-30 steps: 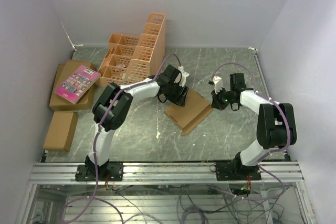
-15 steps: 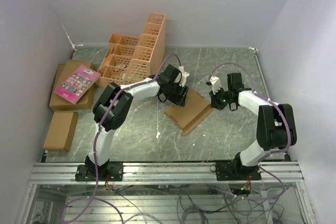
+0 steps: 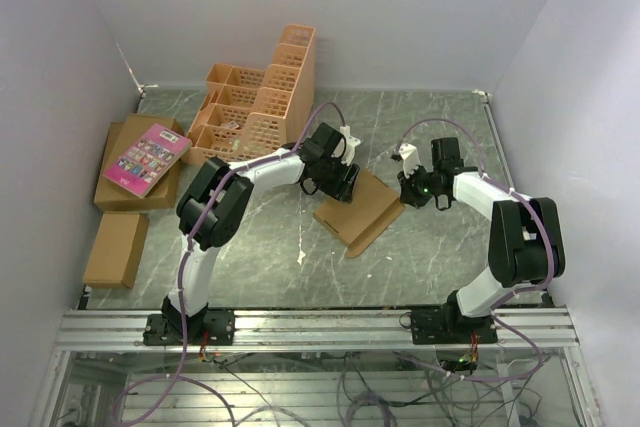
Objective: Fold the paper box
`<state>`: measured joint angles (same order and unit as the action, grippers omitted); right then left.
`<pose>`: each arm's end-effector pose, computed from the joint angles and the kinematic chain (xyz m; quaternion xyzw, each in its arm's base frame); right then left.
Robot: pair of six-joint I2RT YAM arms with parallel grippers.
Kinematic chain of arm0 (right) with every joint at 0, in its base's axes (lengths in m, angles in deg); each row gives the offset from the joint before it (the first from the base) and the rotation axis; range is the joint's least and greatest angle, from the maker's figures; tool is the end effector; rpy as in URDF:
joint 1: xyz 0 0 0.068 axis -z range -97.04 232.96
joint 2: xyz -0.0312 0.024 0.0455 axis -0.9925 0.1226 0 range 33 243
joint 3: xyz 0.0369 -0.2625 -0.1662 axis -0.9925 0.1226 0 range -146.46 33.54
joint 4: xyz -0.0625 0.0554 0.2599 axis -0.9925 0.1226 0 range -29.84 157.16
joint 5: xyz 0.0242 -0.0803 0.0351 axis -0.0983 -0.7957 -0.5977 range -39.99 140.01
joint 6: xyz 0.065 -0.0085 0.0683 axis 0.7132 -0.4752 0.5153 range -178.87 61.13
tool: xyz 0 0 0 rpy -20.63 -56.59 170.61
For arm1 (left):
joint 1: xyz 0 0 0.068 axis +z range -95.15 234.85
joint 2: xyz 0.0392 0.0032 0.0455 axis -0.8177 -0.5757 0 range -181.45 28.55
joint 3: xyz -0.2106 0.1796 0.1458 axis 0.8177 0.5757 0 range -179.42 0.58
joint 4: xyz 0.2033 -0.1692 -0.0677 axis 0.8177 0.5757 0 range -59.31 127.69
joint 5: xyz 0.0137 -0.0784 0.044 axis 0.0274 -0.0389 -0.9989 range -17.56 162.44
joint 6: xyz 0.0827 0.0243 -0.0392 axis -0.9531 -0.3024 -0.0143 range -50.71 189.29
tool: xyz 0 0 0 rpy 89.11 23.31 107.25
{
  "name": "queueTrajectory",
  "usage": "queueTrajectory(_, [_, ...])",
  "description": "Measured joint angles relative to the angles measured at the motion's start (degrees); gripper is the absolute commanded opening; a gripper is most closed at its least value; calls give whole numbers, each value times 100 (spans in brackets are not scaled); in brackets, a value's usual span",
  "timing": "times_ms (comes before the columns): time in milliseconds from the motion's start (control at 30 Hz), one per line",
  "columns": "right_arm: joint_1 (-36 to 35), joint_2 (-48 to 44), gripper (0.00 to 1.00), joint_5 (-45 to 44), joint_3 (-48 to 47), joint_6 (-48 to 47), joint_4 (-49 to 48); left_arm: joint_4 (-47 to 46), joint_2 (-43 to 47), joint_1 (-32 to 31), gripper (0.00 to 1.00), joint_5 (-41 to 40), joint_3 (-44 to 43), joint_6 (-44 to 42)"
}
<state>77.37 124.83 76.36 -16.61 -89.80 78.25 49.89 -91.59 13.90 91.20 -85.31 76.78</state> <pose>0.3325 0.0708 0.1622 -0.3510 0.8740 0.1590 0.2961 0.3686 -0.3564 0.1577 0.3187 0.8825 -0.2681 0.2187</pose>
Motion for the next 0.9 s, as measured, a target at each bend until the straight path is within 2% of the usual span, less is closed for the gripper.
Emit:
queueTrajectory(100, [46, -17, 17, 219, -42, -127, 129, 2, 20, 0, 68, -28, 0, 39])
queueTrajectory(267, [354, -369, 29, 669, -39, -369, 476, -50, 267, 0, 69, -234, 83, 229])
queueTrajectory(500, [542, -761, 54, 1368, -39, -291, 540, -496, 1469, 2, 66, -599, 748, 573])
queueTrajectory(600, [542, -662, 57, 1690, -90, 214, 369, -859, 2260, 2, 65, -741, 1438, 780])
queueTrajectory(700, [540, -138, 59, 1961, -595, 828, 271, -1333, 3067, 2, 63, -848, 2413, 1104])
queueTrajectory(767, [540, 339, 60, 2013, -1082, 1158, 136, -1585, 3508, 2, 62, -872, 3084, 1366])
queueTrajectory(900, [542, 868, 58, 1928, -1388, 1469, -68, -2157, 4315, 2, 63, -868, 4494, 2065])
